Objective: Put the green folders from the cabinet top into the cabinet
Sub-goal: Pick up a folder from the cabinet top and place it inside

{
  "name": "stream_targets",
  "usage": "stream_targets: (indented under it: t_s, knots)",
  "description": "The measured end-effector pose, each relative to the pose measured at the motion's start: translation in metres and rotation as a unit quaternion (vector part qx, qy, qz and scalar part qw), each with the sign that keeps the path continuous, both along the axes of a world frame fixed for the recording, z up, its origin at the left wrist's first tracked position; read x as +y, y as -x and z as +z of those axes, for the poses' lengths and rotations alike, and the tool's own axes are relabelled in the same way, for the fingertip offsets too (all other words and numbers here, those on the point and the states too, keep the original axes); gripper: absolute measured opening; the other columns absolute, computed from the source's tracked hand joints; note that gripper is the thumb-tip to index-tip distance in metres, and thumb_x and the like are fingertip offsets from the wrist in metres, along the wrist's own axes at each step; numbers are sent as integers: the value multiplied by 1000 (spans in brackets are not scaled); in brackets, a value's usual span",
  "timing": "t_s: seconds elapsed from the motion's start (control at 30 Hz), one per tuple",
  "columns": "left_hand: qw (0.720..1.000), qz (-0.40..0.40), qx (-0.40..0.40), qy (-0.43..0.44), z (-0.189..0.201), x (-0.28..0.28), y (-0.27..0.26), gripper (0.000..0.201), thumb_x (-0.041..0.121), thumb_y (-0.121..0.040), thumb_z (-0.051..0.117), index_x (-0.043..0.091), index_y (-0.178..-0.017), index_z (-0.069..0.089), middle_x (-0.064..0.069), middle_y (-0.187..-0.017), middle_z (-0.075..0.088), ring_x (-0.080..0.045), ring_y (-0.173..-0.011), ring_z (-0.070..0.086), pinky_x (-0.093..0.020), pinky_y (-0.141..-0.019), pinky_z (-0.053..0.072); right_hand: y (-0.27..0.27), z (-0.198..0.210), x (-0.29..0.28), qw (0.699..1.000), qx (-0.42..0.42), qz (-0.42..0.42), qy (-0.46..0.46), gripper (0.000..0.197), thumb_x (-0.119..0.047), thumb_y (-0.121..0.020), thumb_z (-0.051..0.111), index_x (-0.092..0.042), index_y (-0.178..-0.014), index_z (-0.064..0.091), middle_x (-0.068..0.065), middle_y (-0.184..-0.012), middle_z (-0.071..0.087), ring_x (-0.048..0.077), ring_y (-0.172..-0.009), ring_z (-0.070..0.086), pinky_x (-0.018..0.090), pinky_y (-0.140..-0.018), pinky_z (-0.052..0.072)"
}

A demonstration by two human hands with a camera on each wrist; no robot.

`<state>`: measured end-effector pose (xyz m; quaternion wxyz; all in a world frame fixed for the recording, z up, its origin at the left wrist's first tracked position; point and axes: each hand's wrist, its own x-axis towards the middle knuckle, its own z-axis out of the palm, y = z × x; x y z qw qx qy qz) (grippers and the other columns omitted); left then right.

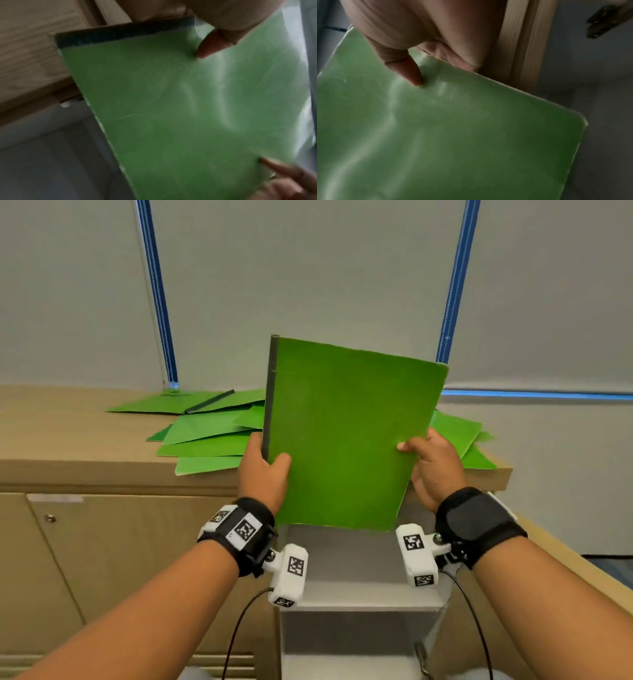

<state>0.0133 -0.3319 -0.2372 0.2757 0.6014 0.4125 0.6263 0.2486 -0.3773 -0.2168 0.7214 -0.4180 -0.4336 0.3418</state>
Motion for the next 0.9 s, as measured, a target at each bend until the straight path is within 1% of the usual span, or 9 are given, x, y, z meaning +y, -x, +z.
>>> stream_targets:
  t_s: [0.07,0.13,0.2,0.3,0.47,0.63,0.77,0.83,0.9]
  knots:
    - [999,25,-18,-36,-9,-5,-2,33,17,-72,50,10,-105,54,5,-78,58,-9,-61,47,-10,-59,40,2,9,-6,1000,-19,5,-20,29,6,-72,57,-14,-88,69,13,-99,71,31,-94,65,52,-86,52]
    - [997,28,-45,-49,-19,-7,-1,27,13,-71,50,13,-97,56,10,-78,58,1,-59,50,-6,-58,39,1,15,-13,998,-51,15,-31,33,10,-76,55,-16,-90,70,9,-96,73,28,-91,67,47,-82,56]
    - [997,24,-67,-25,-35,-6,3,14,12,-69,49,16,-81,55,4,-72,58,1,-56,49,-15,-56,42,2,11,-20,996,-88,25,-19,34,12,-78,55,-15,-92,69,6,-92,74,23,-85,68,41,-75,58]
    - [997,19,-71,31,-64,-4,8,9,16,-68,49,11,-71,55,-4,-67,57,-15,-61,49,-30,-57,43,1,-9,-24,991,-128,39,17,34,14,-78,55,-14,-88,70,3,-88,75,19,-81,68,34,-73,55]
    - [991,19,-55,118,-114,-11,13,37,26,-67,51,-9,-79,51,-14,-72,54,-18,-66,48,-42,-59,43,-9,-57,-29,979,-145,108,94,39,15,-81,51,-14,-98,71,9,-107,74,24,-101,67,39,-92,50]
    - [976,-11,12,219,-175,-6,11,34,28,-73,48,-1,-90,55,-18,-90,64,-23,-79,56,-44,-76,48,-24,-123,-16,962,-127,150,189,41,14,-85,48,-12,-113,65,12,-118,69,30,-112,63,48,-105,44]
    - [958,-40,72,275,-221,7,1,27,28,-84,46,17,-105,59,-6,-110,66,-26,-101,60,-45,-93,48,-32,-170,1,953,-88,142,252,39,11,-89,45,-15,-112,63,16,-123,66,33,-115,61,50,-105,43]
    - [952,-52,78,291,-231,12,-8,34,31,-87,46,16,-117,54,4,-124,57,-19,-113,52,-38,-102,40,-38,-186,10,952,-70,129,270,39,11,-90,43,-15,-113,61,17,-125,64,33,-116,59,51,-105,43]
    - [949,-48,104,295,-239,18,-20,13,21,-96,43,20,-108,49,9,-114,50,-12,-110,42,-28,-96,34,-49,-204,23,951,-56,117,282,40,11,-89,43,-13,-116,61,18,-125,64,35,-117,58,53,-104,43]
